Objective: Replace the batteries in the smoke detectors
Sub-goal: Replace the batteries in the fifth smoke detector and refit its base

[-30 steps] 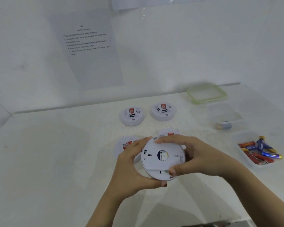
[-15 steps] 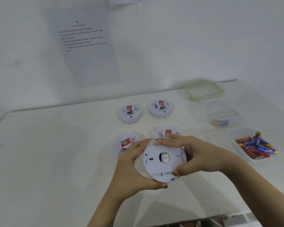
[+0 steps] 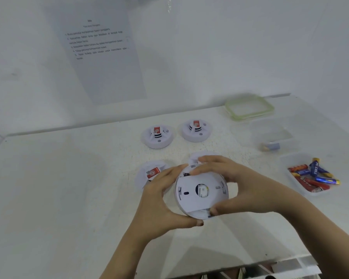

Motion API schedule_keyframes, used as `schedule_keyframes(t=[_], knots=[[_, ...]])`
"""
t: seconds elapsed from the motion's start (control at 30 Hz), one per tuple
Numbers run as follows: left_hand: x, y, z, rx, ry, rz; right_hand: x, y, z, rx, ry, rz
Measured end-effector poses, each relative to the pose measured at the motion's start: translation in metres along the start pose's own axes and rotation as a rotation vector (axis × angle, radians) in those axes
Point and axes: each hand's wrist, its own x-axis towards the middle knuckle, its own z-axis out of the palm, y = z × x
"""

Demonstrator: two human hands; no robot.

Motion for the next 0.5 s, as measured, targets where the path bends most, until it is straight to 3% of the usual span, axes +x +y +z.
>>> schedule_keyframes(t=[0.27, 0.5], knots=[[-0.002, -0.008, 0.005, -0.058, 0.040, -0.026, -0.025, 0.017, -0.006, 0.104, 0.304, 0.039], [0.010, -0.019, 0.004, -0.045, 0.102, -0.062, -0.073, 0.058, 0.022, -0.082, 0.260, 0.289]])
